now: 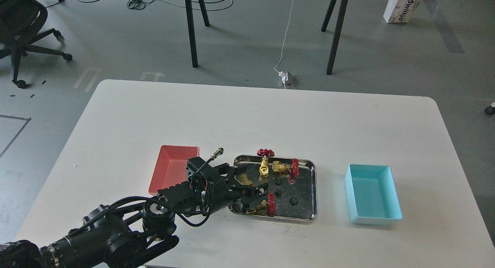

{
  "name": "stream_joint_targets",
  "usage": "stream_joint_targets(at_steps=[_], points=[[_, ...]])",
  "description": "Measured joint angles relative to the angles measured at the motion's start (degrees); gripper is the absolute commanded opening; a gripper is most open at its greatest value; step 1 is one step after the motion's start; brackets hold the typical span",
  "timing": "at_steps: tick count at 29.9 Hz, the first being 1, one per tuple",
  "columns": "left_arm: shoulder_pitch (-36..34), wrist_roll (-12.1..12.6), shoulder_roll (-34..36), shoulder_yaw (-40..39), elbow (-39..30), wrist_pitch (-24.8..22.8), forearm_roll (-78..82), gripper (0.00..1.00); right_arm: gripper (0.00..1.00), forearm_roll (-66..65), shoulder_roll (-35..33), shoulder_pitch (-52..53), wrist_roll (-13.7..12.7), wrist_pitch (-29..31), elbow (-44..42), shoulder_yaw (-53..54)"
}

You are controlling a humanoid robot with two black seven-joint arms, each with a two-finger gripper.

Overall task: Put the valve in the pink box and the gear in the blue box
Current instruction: 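Carry the held valve with the left gripper over the pink box, then lower the valve into the pink box and open the left gripper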

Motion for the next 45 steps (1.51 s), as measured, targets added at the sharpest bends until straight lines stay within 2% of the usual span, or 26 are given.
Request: stream_joint_targets(at_steps=[2, 5, 7, 13, 19, 24, 30, 37, 39, 41, 43, 44, 45], points=[[0.0, -0.2, 0.2, 0.0, 0.2, 0.0, 0.0, 0.34, 0.99, 0.0, 0.0, -0.1, 0.0, 0.0, -0.1, 0.0], [0.1, -0.6, 0.0, 0.0, 0.2, -0.1, 0.0, 0.16, 0.99, -0.1, 0.2, -0.1, 0.1, 0.0, -0.3, 0.0], [0.3, -0.6, -0.1, 0.0, 0.2, -0.1, 0.0, 0.11, 0.99, -0.1, 0.5, -0.2, 0.1, 0.0, -0.4, 0.0], [1.5, -0.3, 0.3, -0.8, -1.6, -0.3, 0.0, 0.11, 0.99, -1.0, 0.6, -0.4, 0.1, 0.0, -0.6, -0.1], [0.6, 1.4, 2.4, -7.8, -9.0, -0.7, 0.0, 0.11, 0.99, -1.6, 0.7, -1.0, 0.1, 0.1, -0.6, -0.3], [-1.2, 2.3, 10.2, -13.9, -14.0, -0.9, -2.1, 0.11, 0.99, -1.6, 0.6, -1.0, 0.1, 0.2, -0.6, -0.3], [1.6, 2.4, 22.2, -14.8, -17.0, 0.0, -3.7, 0.11, 0.99, -1.7, 0.7, -0.4, 0.1, 0.2, -0.6, -0.3], [7.3, 2.7, 26.1, -14.1, -17.6, 0.2, -3.7, 0.11, 0.99, -1.7, 0.9, -0.3, 0.0, 0.0, -0.6, -0.2], [8.5, 2.9, 25.9, -14.0, -17.4, 0.3, -3.6, 0.16, 0.99, -1.7, 1.2, -0.3, 0.0, 0.0, -0.6, -0.2], [9.1, 3.0, 25.7, -14.0, -16.9, 0.3, -3.4, 0.29, 0.99, -1.8, 1.5, -0.3, 0.0, 0.0, -0.6, -0.2], [9.4, 3.1, 25.5, -13.9, -16.3, 0.4, -3.3, 0.53, 0.99, -1.8, 1.6, -0.3, 0.0, 0.0, -0.5, -0.2], [9.5, 3.2, 25.5, -13.8, -16.1, 0.4, -3.3, 0.81, 0.99, -2.0, 1.6, -0.3, 0.0, 0.0, -0.5, -0.2], [9.7, 3.2, 25.4, -13.8, -15.9, 0.4, -3.4, 0.93, 0.99, -2.2, 1.8, -0.2, 0.0, 0.0, -0.5, -0.2]])
